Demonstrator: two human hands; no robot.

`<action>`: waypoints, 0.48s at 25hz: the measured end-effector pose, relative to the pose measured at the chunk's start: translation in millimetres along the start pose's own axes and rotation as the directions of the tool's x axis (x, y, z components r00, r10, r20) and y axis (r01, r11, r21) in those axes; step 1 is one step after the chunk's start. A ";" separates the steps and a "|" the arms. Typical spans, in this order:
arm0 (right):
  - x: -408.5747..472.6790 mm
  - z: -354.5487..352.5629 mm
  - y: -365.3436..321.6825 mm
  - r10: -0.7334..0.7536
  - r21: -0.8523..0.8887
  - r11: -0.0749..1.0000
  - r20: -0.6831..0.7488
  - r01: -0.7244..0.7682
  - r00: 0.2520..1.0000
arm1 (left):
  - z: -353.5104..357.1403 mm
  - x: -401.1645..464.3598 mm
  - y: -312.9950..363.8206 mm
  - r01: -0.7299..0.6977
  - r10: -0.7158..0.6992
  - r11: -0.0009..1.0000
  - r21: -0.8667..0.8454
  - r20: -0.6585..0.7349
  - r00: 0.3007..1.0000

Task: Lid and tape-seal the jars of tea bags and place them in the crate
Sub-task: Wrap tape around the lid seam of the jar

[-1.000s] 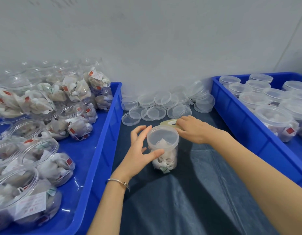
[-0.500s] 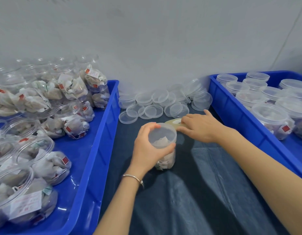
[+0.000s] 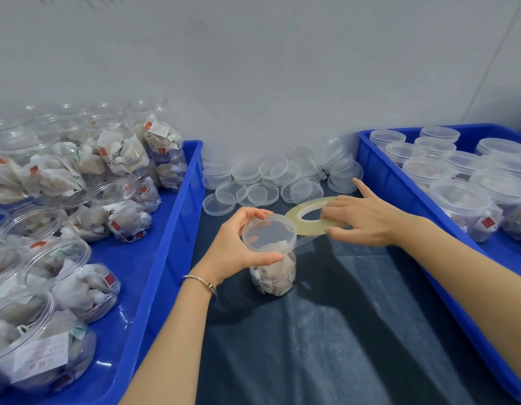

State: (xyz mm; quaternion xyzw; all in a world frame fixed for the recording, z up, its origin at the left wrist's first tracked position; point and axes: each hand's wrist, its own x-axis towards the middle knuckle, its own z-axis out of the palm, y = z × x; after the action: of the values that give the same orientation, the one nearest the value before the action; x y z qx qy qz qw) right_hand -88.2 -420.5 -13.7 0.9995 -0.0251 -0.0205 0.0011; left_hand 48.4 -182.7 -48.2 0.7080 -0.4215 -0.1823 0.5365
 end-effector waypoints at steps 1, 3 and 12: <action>-0.6 1.8 0.5 0.006 -0.006 1.000 0.003 -0.006 1.000 | -0.3 -0.2 -0.4 -0.001 0.001 1.000 0.000 0.007 1.000; 2.7 5.2 -1.3 0.030 -0.024 0.999 -0.008 -0.030 1.000 | -1.2 -0.8 -0.3 -0.005 0.005 1.000 0.000 0.020 1.000; 22.9 6.2 -18.9 0.100 0.216 0.971 -0.002 -0.098 0.995 | -2.7 -3.0 9.4 0.072 -0.076 0.997 0.043 0.099 0.992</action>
State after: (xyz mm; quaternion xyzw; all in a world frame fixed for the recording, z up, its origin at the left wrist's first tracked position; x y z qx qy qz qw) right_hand -64.7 -402.8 -20.9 0.9913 -0.0770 -0.0110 -0.1062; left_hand 44.9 -179.4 -39.2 0.7234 -0.4249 -0.2290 0.4936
